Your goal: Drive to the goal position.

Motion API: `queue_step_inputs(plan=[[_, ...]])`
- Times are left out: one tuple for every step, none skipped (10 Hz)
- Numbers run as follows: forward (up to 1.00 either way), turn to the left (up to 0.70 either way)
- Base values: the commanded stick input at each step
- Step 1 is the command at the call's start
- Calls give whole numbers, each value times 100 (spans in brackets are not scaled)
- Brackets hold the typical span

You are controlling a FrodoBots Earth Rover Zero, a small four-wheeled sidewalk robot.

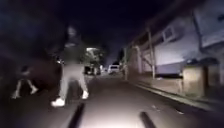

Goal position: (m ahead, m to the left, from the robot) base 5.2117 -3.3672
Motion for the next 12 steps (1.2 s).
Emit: queue_step_inputs(plan=[[100,3],[100,3],[100,3],[100,-37],[100,-37],[100,-37],[100,3],[100,3],[100,3],[100,3],[100,3],[100,3]])
